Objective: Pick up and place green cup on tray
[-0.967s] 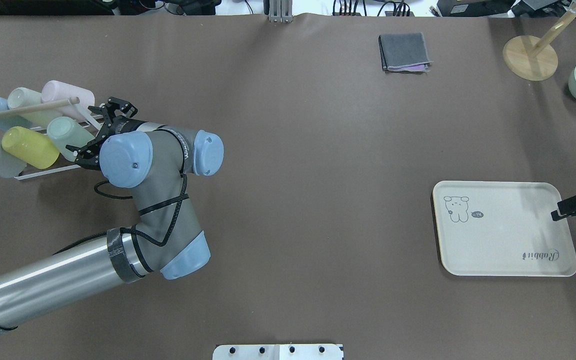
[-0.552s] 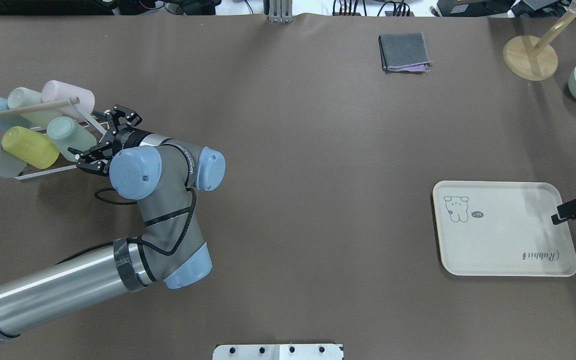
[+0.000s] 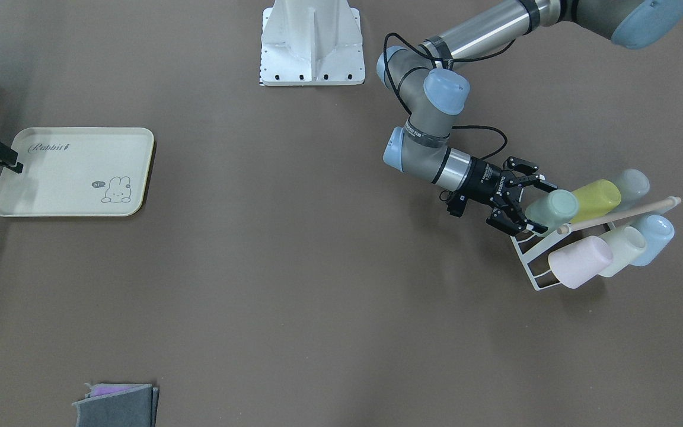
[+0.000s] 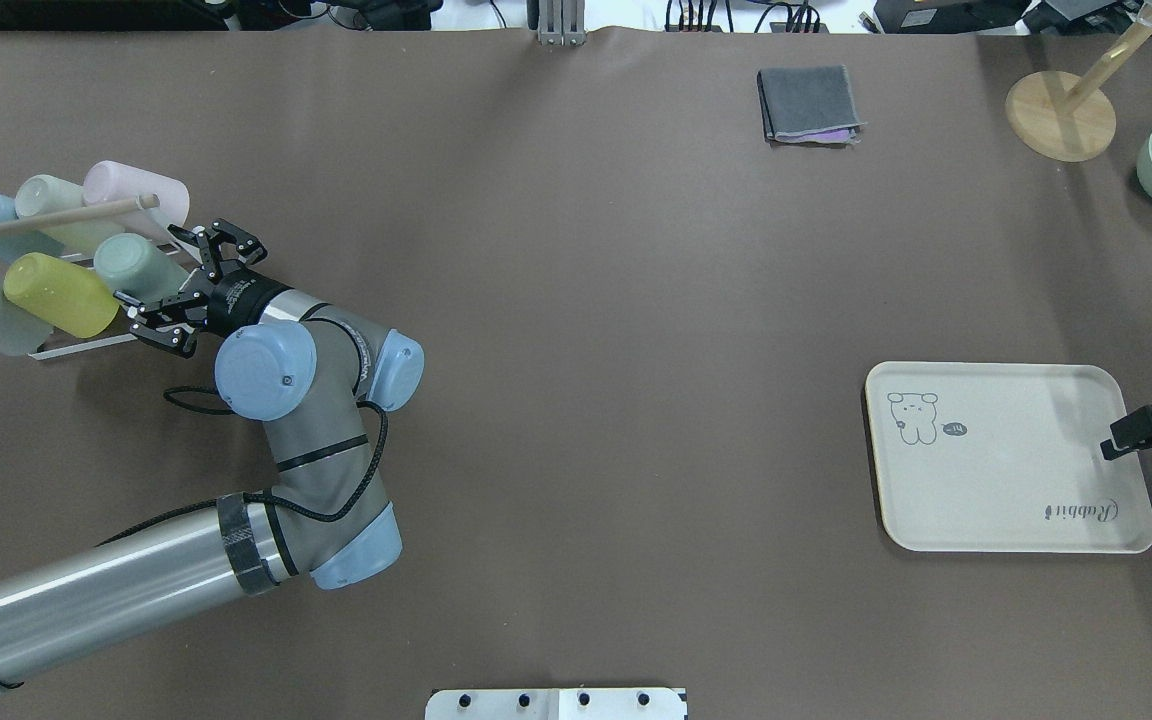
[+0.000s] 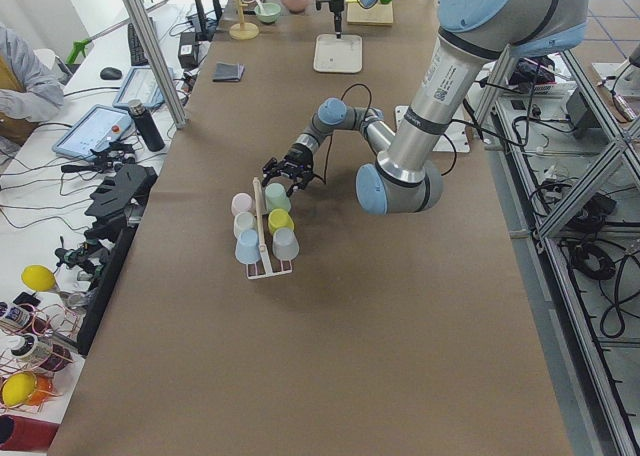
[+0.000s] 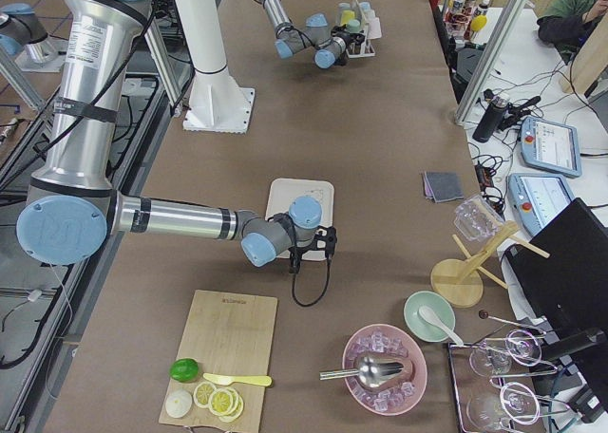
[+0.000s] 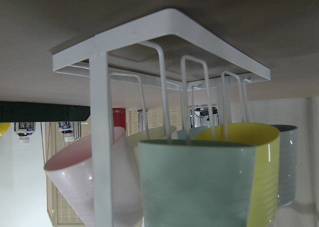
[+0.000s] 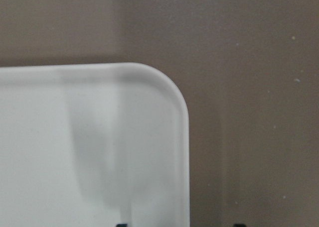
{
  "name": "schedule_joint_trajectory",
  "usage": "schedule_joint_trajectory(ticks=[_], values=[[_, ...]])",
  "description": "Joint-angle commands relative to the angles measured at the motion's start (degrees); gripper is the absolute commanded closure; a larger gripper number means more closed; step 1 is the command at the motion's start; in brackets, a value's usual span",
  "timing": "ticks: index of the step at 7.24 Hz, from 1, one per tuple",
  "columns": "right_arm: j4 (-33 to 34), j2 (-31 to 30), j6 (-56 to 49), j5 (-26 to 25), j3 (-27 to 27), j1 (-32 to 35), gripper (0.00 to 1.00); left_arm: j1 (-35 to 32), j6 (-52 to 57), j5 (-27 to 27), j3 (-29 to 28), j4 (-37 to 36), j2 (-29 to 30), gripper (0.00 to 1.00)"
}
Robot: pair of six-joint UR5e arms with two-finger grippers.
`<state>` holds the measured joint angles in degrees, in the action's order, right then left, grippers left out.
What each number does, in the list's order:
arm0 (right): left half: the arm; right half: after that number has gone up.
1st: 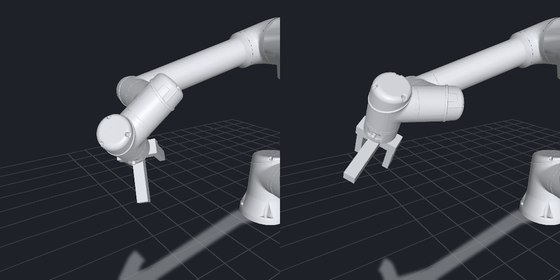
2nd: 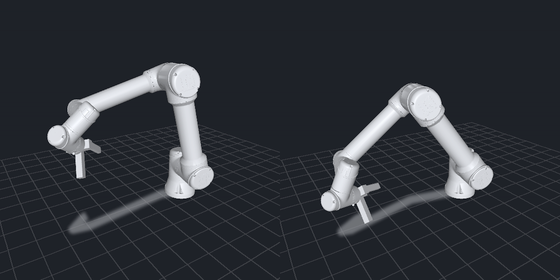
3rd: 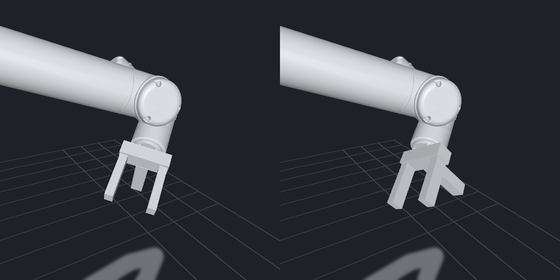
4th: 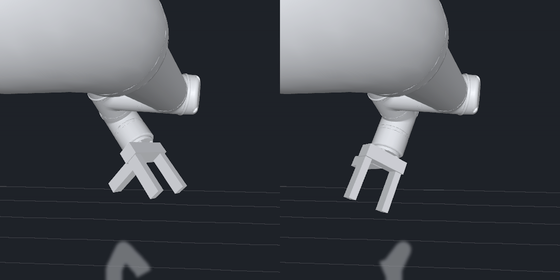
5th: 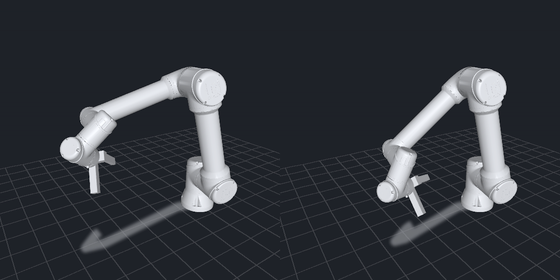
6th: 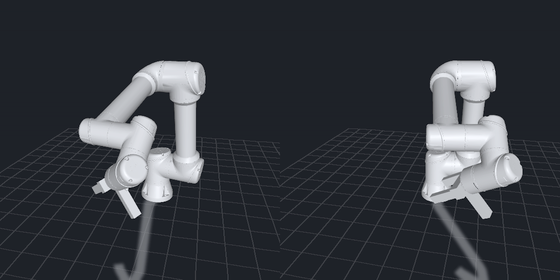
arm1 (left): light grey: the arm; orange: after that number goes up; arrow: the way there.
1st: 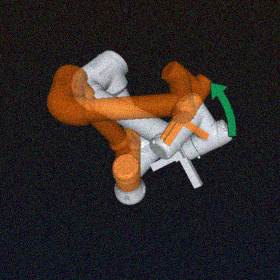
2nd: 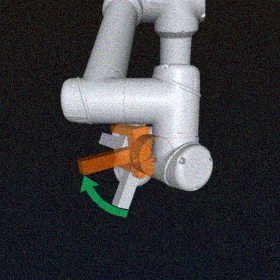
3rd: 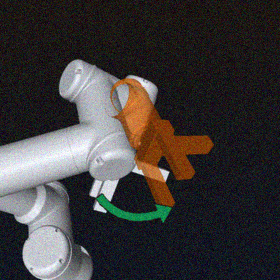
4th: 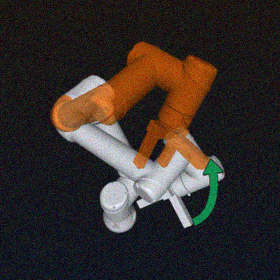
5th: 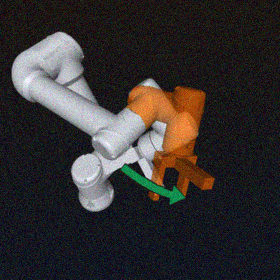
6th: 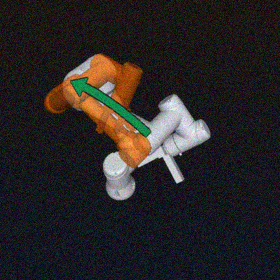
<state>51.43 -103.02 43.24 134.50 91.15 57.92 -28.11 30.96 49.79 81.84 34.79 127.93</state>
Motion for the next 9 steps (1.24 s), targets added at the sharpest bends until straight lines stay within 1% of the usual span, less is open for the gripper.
schedule_joint_trajectory(ticks=[1,2,3,4,5,7,8,9], values=[[0.07,0.01,0.00,-0.03,0.00,-0.18,0.39,0.08,-1.69,-0.14,-0.11,-0.42,-0.58,0.06],[-0.01,0.01,0.00,-0.03,0.00,-0.18,0.45,0.16,-1.69,-0.14,-0.89,-0.42,-0.49,0.07],[-0.02,0.01,0.00,0.06,0.00,-0.18,0.46,0.25,-1.78,-0.14,-1.07,-0.34,-0.66,0.07],[-0.02,0.01,0.00,0.06,0.00,-0.18,0.52,0.25,-1.86,-1.01,-1.33,-0.34,-0.67,0.07],[-0.10,0.01,-0.44,0.06,0.00,-0.18,0.61,0.25,-1.86,-1.36,-1.60,-0.34,-0.67,0.07],[-0.10,0.19,-0.62,-0.03,-0.09,-0.18,0.65,0.25,-1.86,-1.80,-1.69,-0.34,-0.67,0.07],[-0.10,0.10,-0.62,0.06,-0.09,-0.18,0.65,0.08,-1.95,-3.02,-1.69,-0.34,-0.75,0.07],[-0.10,0.10,-0.62,0.06,-0.09,-0.09,0.66,0.16,-1.95,-3.04,-1.60,-0.34,-1.10,0.07]])
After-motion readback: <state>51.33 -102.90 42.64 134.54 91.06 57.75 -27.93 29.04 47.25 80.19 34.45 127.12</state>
